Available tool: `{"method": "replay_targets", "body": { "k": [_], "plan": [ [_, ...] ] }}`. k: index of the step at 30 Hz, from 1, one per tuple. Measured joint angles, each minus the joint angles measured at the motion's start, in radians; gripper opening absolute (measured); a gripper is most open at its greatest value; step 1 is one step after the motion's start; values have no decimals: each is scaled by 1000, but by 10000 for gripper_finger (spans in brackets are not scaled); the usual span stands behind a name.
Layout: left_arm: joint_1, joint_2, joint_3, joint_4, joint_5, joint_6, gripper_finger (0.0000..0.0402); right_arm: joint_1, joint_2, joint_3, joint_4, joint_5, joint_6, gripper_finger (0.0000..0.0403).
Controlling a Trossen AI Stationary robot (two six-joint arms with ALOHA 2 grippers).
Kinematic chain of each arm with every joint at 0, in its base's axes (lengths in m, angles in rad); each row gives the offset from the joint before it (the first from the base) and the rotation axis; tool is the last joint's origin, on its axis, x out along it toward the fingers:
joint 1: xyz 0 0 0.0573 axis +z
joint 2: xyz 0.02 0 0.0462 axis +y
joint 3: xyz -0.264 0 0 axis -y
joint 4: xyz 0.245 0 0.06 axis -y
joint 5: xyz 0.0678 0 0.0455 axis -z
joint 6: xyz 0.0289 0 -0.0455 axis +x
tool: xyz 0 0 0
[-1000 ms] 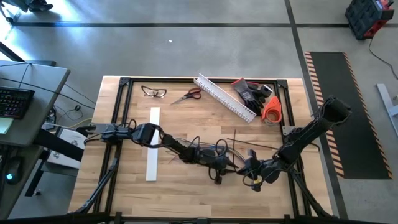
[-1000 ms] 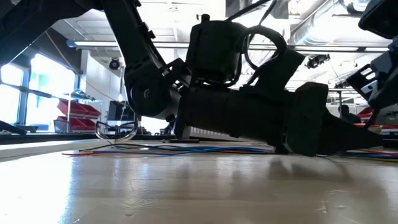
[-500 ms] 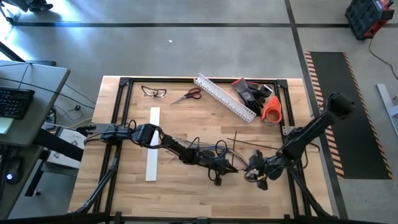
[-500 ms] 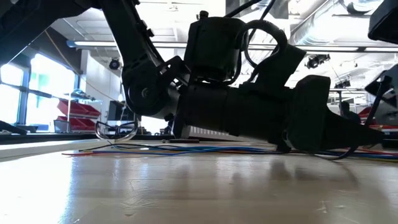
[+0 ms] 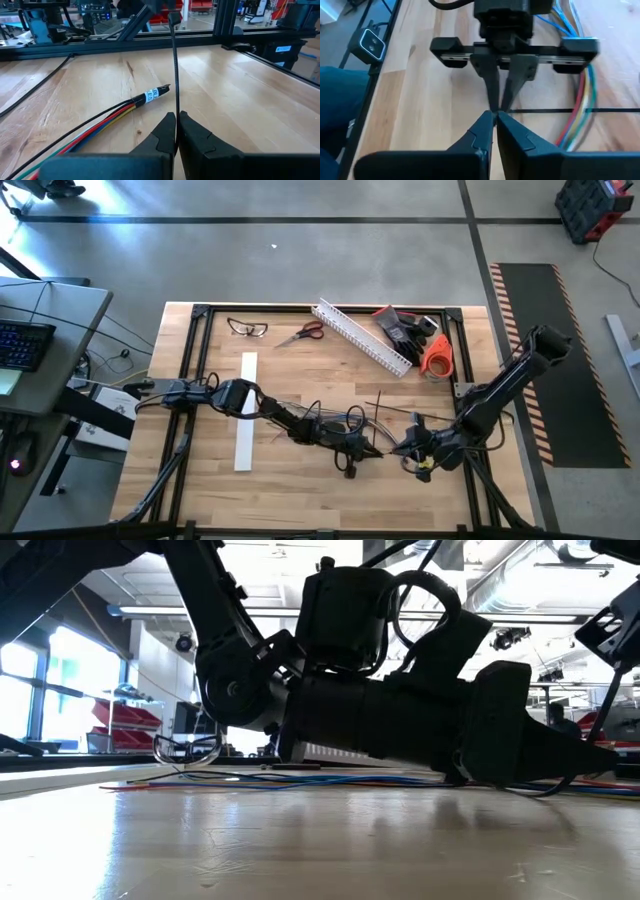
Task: Ziptie cables
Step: Wrap the bottom black zip tie on the cable wires
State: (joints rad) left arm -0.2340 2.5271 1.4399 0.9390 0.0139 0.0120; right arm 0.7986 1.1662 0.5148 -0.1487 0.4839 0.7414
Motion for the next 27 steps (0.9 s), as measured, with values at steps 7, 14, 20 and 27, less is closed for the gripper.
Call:
{"method": "replay_targets", "body": {
  "k": [7, 14, 20, 27],
  "plan": [
    [0, 0, -1, -1, 0, 0, 0, -25, 48, 0, 83, -70, -35, 1],
    [0, 0, -1, 4, 0, -9, 0, -48, 83, 0, 112, -80, -42, 0],
    [0, 0, -1, 21, 0, -22, 0, -63, 111, 0, 125, -118, -43, 0],
    [0, -2, -1, 56, 0, -27, 0, -66, 112, 0, 128, -117, -44, 0]
  ]
}}
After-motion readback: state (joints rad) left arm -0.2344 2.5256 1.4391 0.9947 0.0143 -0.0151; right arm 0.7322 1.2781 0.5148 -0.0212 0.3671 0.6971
